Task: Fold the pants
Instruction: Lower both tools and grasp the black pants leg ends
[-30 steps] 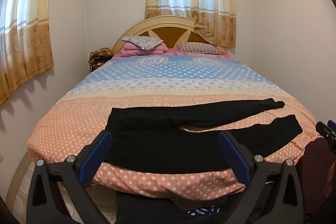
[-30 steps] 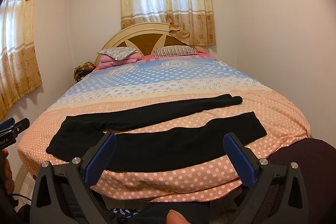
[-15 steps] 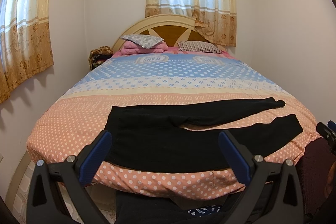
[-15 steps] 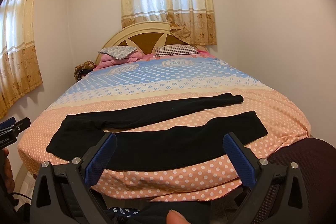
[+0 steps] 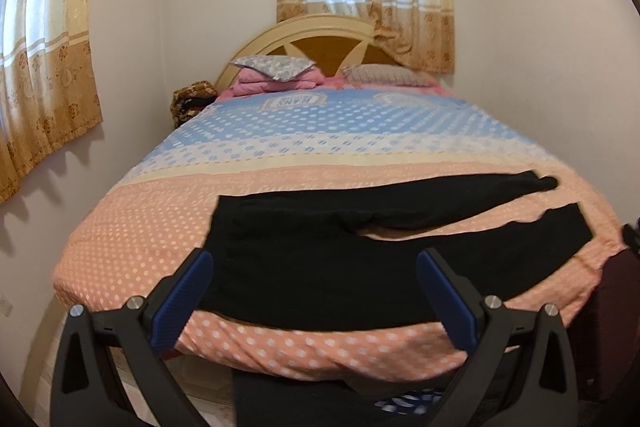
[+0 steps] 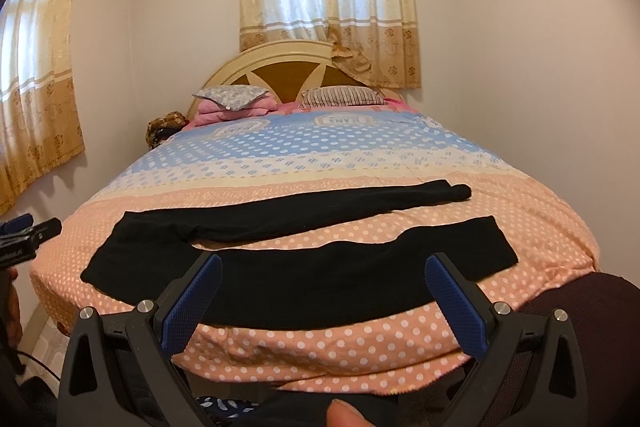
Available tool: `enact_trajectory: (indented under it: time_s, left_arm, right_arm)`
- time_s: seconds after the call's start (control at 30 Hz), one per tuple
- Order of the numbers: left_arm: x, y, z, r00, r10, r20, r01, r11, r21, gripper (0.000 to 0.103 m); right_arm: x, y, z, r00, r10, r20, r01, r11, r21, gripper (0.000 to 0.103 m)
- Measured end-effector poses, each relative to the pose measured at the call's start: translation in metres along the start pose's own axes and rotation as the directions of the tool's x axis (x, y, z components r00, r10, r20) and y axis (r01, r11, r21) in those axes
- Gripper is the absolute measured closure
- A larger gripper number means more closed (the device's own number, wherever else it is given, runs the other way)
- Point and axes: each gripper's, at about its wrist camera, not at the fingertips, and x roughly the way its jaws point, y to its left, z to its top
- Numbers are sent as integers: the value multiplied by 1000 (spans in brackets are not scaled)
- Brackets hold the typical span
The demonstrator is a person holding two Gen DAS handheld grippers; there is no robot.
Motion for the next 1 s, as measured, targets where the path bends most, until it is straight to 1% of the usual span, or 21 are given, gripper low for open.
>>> enact_trajectory:
  time_s: [0.1, 0.17, 0.27, 0.37, 0.4, 0.47, 0.53, 0.57, 0.6, 0.63, 0.67, 0.73, 0.87, 0.9, 0.93, 1.0]
  left_arm:
    - [38, 26, 1, 996, 75, -40, -75, 997, 3, 0]
    - [69, 50, 4, 988, 121, -94, -123, 992, -15, 0]
    - [109, 83, 6, 978, 154, -142, -164, 985, -56, 0]
    - [150, 104, 12, 961, 199, -193, -212, 976, -47, 0]
    - [163, 108, 14, 956, 204, -211, -218, 975, -42, 0]
    - [191, 115, 19, 945, 207, -252, -223, 974, -34, 0]
    - [224, 123, 25, 934, 195, -299, -216, 976, -39, 0]
    - [233, 125, 27, 927, 190, -324, -215, 976, -42, 5]
    - [246, 130, 30, 924, 170, -343, -202, 978, -59, 11]
    - [257, 132, 32, 919, 152, -363, -188, 980, -67, 12]
    - [272, 136, 36, 908, 152, -390, -192, 979, -67, 13]
    - [291, 140, 42, 900, 137, -415, -182, 981, -73, 15]
    - [329, 148, 55, 883, 138, -449, -187, 980, -67, 15]
    - [334, 151, 57, 882, 123, -454, -179, 980, -82, 15]
    - [341, 153, 58, 875, 97, -475, -162, 982, -100, 15]
    - [350, 157, 56, 867, 76, -492, -155, 980, -122, 16]
  right_arm:
    - [34, -8, -2, 999, 0, -51, -1, 1000, -18, 1]
    - [54, -13, -3, 997, 0, -79, -1, 1000, -14, 1]
    - [88, -23, -4, 990, 15, -141, -14, 1000, 4, 1]
    - [118, -31, -3, 986, 11, -165, -11, 1000, -1, 1]
    - [127, -34, -2, 985, 4, -173, -5, 1000, -3, 1]
    - [146, -41, 1, 982, 1, -191, -1, 1000, 1, 2]
    - [162, -49, 4, 978, -13, -209, 16, 1000, 10, 8]
    - [169, -52, 6, 976, -9, -216, 12, 1000, 12, 10]
    - [175, -55, 8, 975, -1, -223, 5, 1000, 16, 14]
    - [179, -57, 9, 974, -3, -228, 7, 1000, 17, 15]
    - [184, -59, 10, 972, -9, -233, 13, 1000, 14, 15]
    - [192, -62, 10, 970, -16, -243, 19, 1000, 10, 15]
    - [202, -66, 7, 965, -35, -259, 36, 999, -3, 15]
    - [204, -67, 6, 964, -40, -263, 39, 999, -8, 15]
    - [208, -69, 4, 963, -41, -266, 41, 999, -8, 15]
    - [213, -76, 2, 961, -41, -274, 44, 999, 6, 15]
